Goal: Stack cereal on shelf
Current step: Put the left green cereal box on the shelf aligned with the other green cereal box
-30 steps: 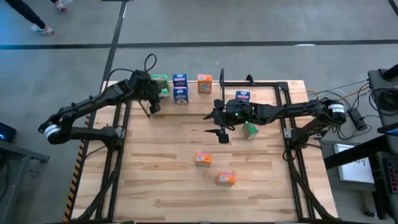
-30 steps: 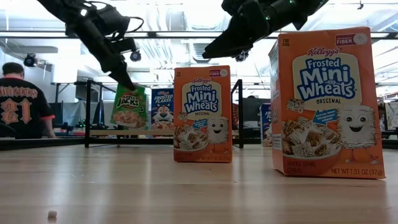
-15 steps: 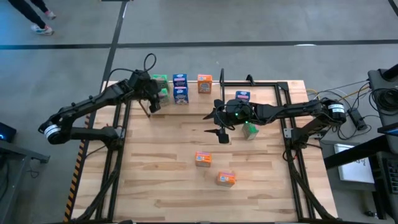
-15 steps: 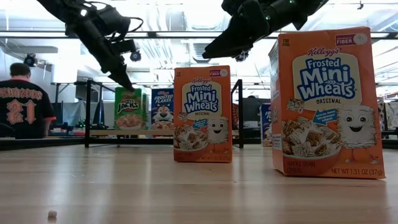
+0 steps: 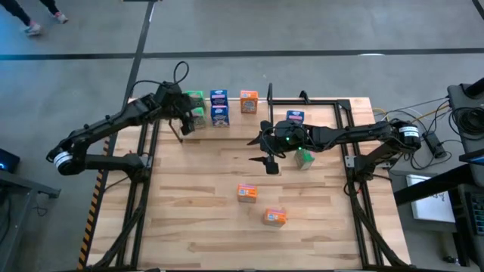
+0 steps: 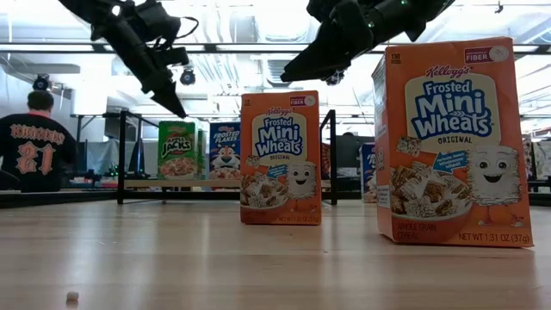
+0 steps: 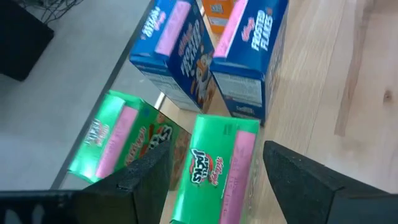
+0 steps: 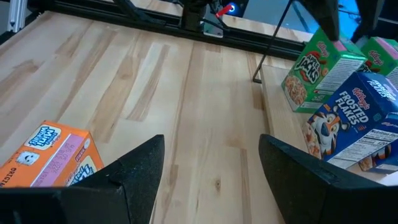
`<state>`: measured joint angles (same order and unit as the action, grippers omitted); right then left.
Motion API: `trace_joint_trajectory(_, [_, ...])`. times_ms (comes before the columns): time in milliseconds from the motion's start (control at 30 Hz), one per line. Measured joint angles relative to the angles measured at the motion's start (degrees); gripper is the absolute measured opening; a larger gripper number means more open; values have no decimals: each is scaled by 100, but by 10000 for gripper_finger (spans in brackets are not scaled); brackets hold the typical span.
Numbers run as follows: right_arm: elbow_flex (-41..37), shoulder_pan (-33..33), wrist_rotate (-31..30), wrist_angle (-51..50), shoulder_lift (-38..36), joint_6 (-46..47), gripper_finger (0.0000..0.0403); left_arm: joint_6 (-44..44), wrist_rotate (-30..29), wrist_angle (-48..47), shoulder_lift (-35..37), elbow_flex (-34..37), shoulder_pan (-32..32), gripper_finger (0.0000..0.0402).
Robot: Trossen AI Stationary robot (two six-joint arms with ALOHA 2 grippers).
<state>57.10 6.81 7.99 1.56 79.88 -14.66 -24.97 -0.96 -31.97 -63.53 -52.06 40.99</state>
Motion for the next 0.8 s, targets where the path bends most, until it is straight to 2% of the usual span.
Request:
trace_joint_trajectory(233, [0,20,-2,-143,0,-36,248,95,49,-462,15,-331,-224,229])
trace_joint_trajectory(367, [0,62,-2,-197,0,-39,244,249,52,-714,15,-331,-495,208])
trace_joint_trajectory(633, [-2,87,-3,-306,0,-82,244,673,56,-957,9,-303,-1106,122])
trace_joint_trajectory(800, [-2,87,-2,-306,0,-168,240,952,-115,-916,-120,-82,-1182,59])
